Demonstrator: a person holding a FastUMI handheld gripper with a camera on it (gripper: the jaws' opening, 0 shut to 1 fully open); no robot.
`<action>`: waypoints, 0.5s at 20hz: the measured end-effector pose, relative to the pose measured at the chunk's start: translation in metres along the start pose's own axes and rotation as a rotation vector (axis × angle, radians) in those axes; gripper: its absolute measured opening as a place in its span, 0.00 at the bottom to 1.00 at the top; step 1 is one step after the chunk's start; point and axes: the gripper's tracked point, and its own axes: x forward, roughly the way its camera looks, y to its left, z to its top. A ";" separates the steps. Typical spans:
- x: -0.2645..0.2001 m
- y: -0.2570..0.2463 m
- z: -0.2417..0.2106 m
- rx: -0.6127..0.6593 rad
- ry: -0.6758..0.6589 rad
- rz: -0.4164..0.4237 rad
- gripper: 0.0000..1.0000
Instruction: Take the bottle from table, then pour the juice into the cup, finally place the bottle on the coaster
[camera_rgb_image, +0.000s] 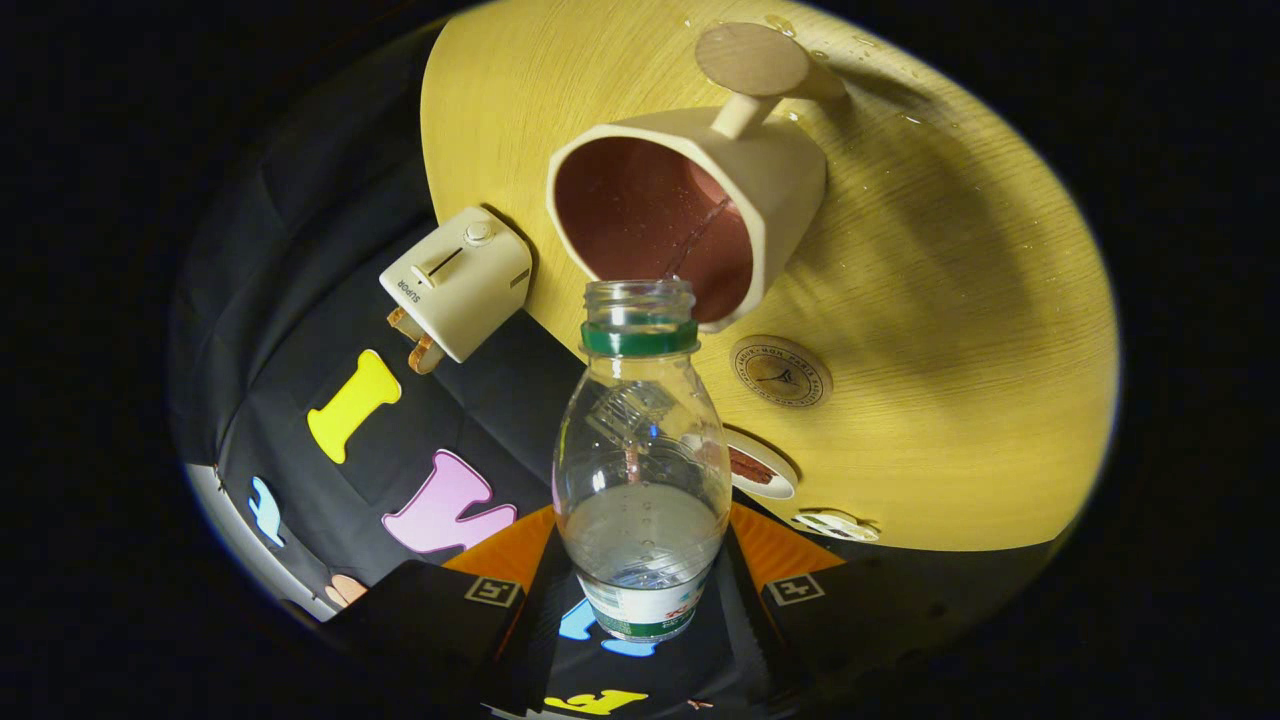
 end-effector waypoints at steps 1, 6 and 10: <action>0.000 0.001 0.000 0.004 0.000 0.005 0.74; -0.001 0.002 -0.002 0.015 0.003 0.015 0.74; -0.003 0.002 -0.007 0.008 0.011 0.020 0.74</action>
